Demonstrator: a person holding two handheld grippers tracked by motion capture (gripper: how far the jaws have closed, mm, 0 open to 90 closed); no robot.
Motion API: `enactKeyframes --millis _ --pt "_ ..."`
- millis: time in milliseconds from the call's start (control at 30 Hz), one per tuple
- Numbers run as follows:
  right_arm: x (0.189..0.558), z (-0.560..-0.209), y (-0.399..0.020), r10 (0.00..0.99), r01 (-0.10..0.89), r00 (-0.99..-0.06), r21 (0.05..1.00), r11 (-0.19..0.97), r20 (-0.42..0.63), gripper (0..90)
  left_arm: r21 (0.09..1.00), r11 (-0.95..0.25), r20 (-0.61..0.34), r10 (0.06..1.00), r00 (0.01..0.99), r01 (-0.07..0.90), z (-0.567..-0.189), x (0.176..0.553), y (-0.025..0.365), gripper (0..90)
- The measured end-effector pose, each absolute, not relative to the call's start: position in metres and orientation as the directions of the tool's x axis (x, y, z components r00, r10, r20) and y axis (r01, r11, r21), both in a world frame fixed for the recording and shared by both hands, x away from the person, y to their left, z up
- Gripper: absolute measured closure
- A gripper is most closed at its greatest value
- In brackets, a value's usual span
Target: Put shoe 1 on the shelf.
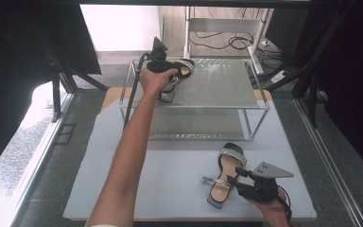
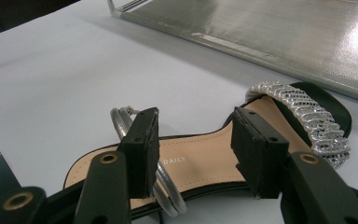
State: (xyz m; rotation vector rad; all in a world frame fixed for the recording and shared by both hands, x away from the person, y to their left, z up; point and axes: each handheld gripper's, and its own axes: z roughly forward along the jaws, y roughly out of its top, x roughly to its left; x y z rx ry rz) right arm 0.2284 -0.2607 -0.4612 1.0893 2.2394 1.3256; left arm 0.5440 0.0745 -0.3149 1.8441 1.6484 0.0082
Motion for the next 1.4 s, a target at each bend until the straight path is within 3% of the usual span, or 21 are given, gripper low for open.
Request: enactKeyframes --millis 333,567,633,900,1133,1233,1400 --pt "0.228 -0.46 -0.262 0.745 0.442 -0.66 0.851 0.282 0.096 51.7 0.521 0.04 -0.418 0.883 0.214 0.853 -0.31 0.54 0.075 20.0" --pt "0.228 -0.459 -0.263 0.747 0.441 -0.658 0.853 0.279 0.096 51.6 0.61 0.03 -0.365 0.897 0.247 0.792 -0.294 0.527 0.081 20.1" --pt "0.227 -0.458 -0.263 0.748 0.443 -0.656 0.855 0.272 0.101 51.6 0.663 -0.009 -0.326 0.897 0.299 0.749 -0.283 0.512 0.085 21.3" --pt "0.223 -0.455 -0.261 0.757 0.421 -0.649 0.866 0.269 0.08 52.7 0.732 -0.094 -0.326 0.822 0.467 0.675 -0.269 0.456 0.11 25.2" --pt "0.22 -0.452 -0.259 0.755 0.41 -0.651 0.876 0.255 0.085 54.0 0.759 -0.144 -0.317 0.77 0.554 0.635 -0.275 0.415 0.129 26.6" --pt "0.219 -0.451 -0.258 0.75 0.399 -0.656 0.882 0.25 0.084 56.9 0.776 -0.16 -0.314 0.741 0.593 0.61 -0.284 0.392 0.138 31.1" --pt "0.217 -0.451 -0.254 0.747 0.394 -0.66 0.884 0.25 0.082 58.2 0.779 -0.182 -0.297 0.735 0.609 0.6 -0.298 0.372 0.145 33.3"
